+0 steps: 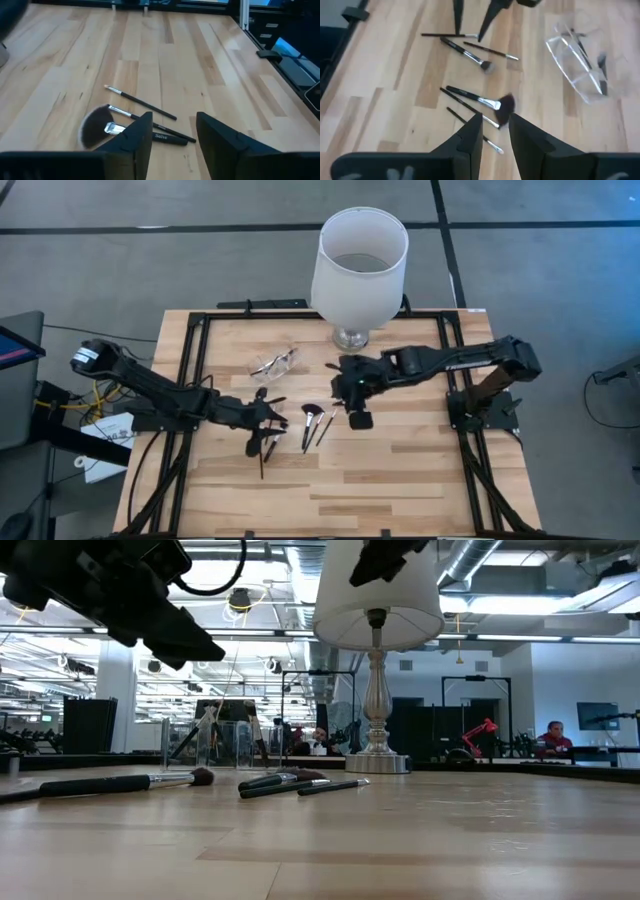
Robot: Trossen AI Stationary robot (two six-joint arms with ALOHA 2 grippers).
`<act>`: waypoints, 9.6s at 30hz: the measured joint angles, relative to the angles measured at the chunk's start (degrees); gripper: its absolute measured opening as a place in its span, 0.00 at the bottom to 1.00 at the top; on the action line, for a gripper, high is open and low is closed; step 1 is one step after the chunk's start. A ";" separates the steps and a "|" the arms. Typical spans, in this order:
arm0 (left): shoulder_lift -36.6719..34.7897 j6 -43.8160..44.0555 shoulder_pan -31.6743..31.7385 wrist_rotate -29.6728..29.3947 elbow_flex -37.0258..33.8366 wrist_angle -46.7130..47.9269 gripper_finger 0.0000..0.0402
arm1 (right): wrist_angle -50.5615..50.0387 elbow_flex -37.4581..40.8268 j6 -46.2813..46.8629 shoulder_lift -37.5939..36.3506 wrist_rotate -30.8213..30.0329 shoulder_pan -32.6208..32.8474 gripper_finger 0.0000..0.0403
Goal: Put items in baskets/containers
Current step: Put the black eyeshadow brush into the transparent organizer
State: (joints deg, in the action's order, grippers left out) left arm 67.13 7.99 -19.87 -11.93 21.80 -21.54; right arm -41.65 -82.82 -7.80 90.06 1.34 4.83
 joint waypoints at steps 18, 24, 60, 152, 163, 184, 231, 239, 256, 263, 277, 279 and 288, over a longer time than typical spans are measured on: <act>0.00 4.65 1.31 -7.42 0.00 -0.40 0.36 | 62.93 49.20 -13.22 -7.93 7.06 -3.40 0.21; 0.00 4.96 3.65 -7.37 0.00 -0.63 0.36 | 66.21 47.43 -12.58 3.92 19.20 -6.08 0.21; 7.66 11.40 8.10 7.52 -0.02 -10.46 0.36 | 74.35 39.20 -14.06 24.56 22.78 -5.51 0.02; -7.67 -9.05 11.14 7.89 4.67 -5.12 0.04 | 85.44 36.31 -7.60 -0.39 -10.85 2.42 0.32; -5.66 -9.35 11.06 8.39 4.72 -6.03 0.04 | 91.24 30.42 -1.64 8.79 5.71 -2.57 0.32; -5.96 -9.20 10.12 3.32 4.71 -6.41 0.04 | 88.22 30.40 -2.62 6.99 9.45 -1.83 0.31; -6.21 -10.75 7.89 3.71 4.68 -7.45 0.14 | 91.74 30.24 -1.17 6.98 4.20 -0.69 0.02; -6.21 -10.73 8.21 -3.33 4.68 -2.75 0.28 | 78.01 22.38 -1.06 6.99 -6.25 1.64 0.02; -13.90 -12.09 7.56 -22.07 4.68 3.52 0.38 | 45.14 6.98 4.57 10.13 -27.12 -6.00 0.02; -13.34 -12.02 6.68 -21.92 4.68 3.74 0.38 | 49.69 6.82 5.83 18.36 -22.22 -11.74 0.02; -10.03 -12.00 6.68 -21.92 4.68 3.54 0.38 | 56.18 6.82 4.81 25.57 -22.42 -12.97 0.04; -10.03 -12.00 6.68 -21.92 4.68 3.52 0.38 | 55.53 6.82 4.81 25.57 -22.44 -12.97 0.07; -10.03 -11.03 6.69 -19.37 4.68 3.54 0.38 | 55.38 6.82 4.37 25.40 -22.26 -12.73 0.20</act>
State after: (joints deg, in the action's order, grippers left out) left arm 57.10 -3.04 -13.18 -31.30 26.48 -18.00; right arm 13.73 -76.01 -3.43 115.47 -20.92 -7.90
